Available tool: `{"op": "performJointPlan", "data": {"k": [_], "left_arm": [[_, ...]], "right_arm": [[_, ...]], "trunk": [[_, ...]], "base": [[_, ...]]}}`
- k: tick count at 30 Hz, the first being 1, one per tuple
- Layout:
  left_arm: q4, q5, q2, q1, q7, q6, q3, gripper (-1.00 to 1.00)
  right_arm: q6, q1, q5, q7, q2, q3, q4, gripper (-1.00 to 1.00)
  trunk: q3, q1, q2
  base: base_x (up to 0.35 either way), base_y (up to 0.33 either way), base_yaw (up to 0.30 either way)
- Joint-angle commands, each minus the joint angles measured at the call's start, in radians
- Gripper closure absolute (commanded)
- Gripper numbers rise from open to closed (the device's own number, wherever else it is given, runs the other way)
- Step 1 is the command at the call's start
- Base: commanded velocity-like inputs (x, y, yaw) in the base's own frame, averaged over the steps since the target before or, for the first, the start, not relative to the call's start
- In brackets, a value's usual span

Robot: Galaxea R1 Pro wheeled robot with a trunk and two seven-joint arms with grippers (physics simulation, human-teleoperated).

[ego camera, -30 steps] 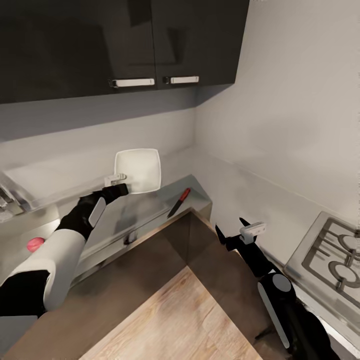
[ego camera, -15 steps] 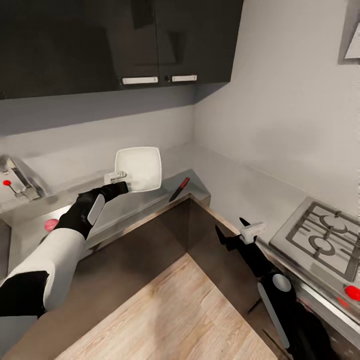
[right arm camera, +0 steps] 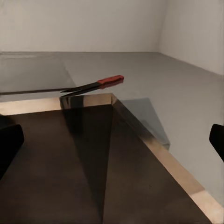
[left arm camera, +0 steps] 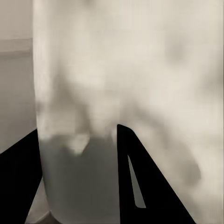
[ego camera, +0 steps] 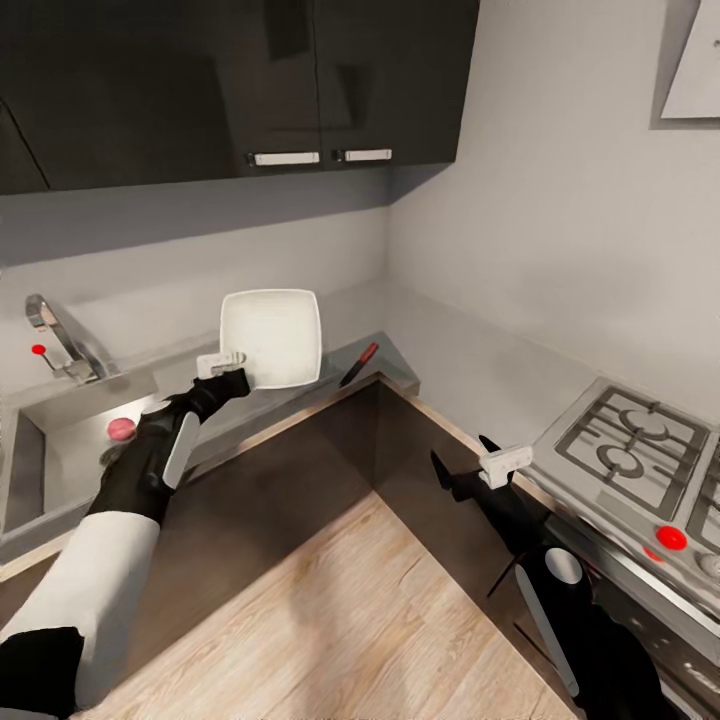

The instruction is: In the kitchen, take the Vidalia onion out of the sink, dice it on the chopping board with the paring knife, put the diced onion into the bowl on the countertop, then place both the paring knife and the chopping board into the sink.

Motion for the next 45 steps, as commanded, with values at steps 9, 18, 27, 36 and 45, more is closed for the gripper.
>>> {"op": "performJointPlan", "data": {"k": [9, 18, 27, 36, 45], "left_arm": [[-0.230, 0.005, -0.002, 0.089, 0.008, 0.178, 0.001, 1.00], [-0.363, 0.006, -0.002, 0.148, 0.015, 0.439, 0.003, 1.00], [-0.345, 0.004, -0.004, 0.183, 0.013, 0.464, 0.001, 1.00], [-0.366, 0.005, -0.005, 0.188, 0.013, 0.465, -0.029, 1.00], [-0.364, 0.006, -0.004, 0.188, 0.013, 0.465, -0.030, 1.00]], "right_arm": [[0.001, -0.001, 0.000, 0.002, -0.001, 0.000, 0.000, -1.00], [0.001, -0.001, 0.000, 0.002, -0.001, -0.001, 0.000, -1.00], [0.001, -0.001, 0.000, 0.002, -0.001, 0.000, 0.000, -1.00], [0.001, -0.001, 0.000, 0.002, -0.001, 0.001, 0.000, -1.00], [0.001, -0.001, 0.000, 0.002, -0.001, 0.002, 0.000, -1.00]], "trunk": [[-0.002, 0.001, -0.002], [-0.001, 0.001, -0.002], [0.012, 0.001, -0.002], [0.026, 0.001, -0.002], [0.041, 0.001, -0.002]], "base": [[-0.006, 0.000, 0.000], [0.000, 0.000, 0.000], [0.000, 0.000, 0.000], [0.000, 0.000, 0.000], [0.000, 0.000, 0.000]]}}
